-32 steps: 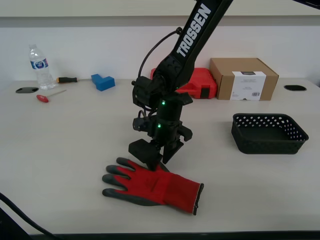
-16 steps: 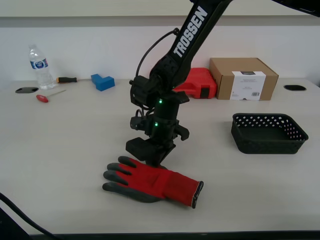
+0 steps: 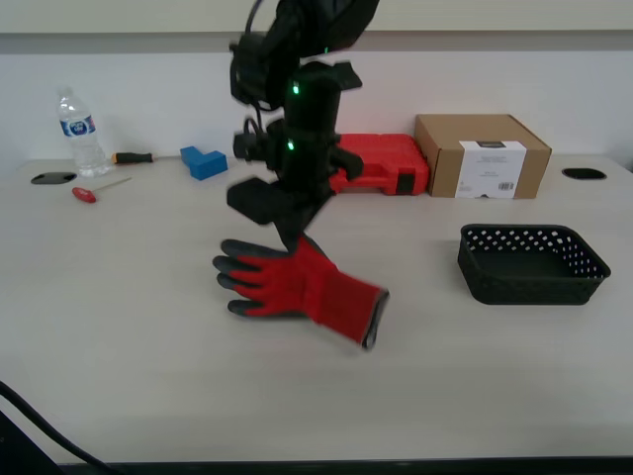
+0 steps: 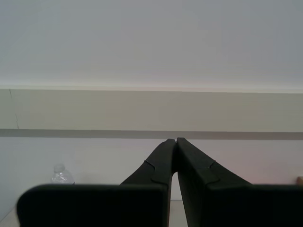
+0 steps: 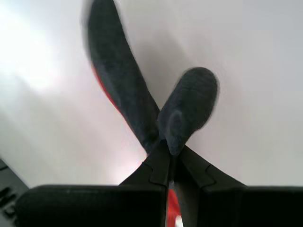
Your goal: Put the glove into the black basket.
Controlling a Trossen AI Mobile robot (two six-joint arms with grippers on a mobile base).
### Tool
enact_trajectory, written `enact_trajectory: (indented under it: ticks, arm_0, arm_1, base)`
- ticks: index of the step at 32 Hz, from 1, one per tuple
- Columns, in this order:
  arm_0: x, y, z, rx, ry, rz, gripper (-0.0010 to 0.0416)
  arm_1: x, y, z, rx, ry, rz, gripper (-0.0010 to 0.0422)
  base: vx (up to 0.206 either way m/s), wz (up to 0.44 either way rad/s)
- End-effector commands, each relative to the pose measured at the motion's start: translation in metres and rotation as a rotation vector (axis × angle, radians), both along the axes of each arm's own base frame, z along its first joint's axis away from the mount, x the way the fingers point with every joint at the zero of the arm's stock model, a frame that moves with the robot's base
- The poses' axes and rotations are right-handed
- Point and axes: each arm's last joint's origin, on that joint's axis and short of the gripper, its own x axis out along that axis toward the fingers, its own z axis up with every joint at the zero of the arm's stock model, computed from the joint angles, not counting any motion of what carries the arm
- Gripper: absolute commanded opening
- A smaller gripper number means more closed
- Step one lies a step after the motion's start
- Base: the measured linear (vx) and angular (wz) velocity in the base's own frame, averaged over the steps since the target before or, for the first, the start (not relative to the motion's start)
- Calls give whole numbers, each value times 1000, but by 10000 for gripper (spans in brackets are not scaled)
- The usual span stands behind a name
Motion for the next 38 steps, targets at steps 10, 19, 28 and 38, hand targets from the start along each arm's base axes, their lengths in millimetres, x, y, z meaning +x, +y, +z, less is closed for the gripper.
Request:
enact_trajectory:
  ticks: [10,19,28,38]
  arm_0:
    - [-14,-111,92,54,-192,-241,-2]
    - [-20,-210,101,75,-247,-491,-2]
    - [-20,-285,70,54,-267,-711,-2]
    - [-14,-342,40,110,-228,-862,-2]
  arm_1:
    - [0,0,1,-1,-4,7,0]
    - [0,0,0,-1,-4,1,0]
    - [0,0,0,-1,-2,3,0]
    - [0,0,0,-1,-3,3,0]
  base:
    - [1,4]
    - [-1,-10]
    - [0,0]
    - [0,0]
